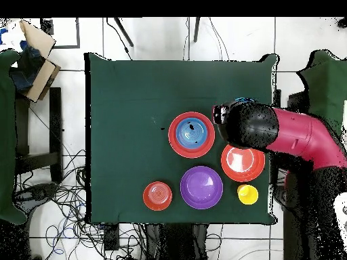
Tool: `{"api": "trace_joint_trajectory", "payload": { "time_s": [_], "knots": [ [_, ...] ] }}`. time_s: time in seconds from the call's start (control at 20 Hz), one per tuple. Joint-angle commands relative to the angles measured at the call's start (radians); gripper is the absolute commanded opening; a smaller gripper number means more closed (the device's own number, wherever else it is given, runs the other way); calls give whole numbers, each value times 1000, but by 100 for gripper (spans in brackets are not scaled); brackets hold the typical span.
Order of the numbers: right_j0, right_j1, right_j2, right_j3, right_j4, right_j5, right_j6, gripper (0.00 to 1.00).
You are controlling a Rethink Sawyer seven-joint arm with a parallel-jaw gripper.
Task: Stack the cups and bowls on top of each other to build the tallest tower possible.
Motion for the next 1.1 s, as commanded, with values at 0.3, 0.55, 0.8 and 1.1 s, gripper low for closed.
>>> {"api": "trace_joint_trajectory", "payload": {
  "time_s": [0.3,0.55,0.8,1.1],
  "knots": [
    [25,-34,-4,170,-27,-102,91,0],
    [81,-33,-38,188,-48,-143,146,0],
    [130,-18,-73,174,-43,-153,170,0],
    [155,0,-96,144,-31,-148,163,0]
  ]
}}
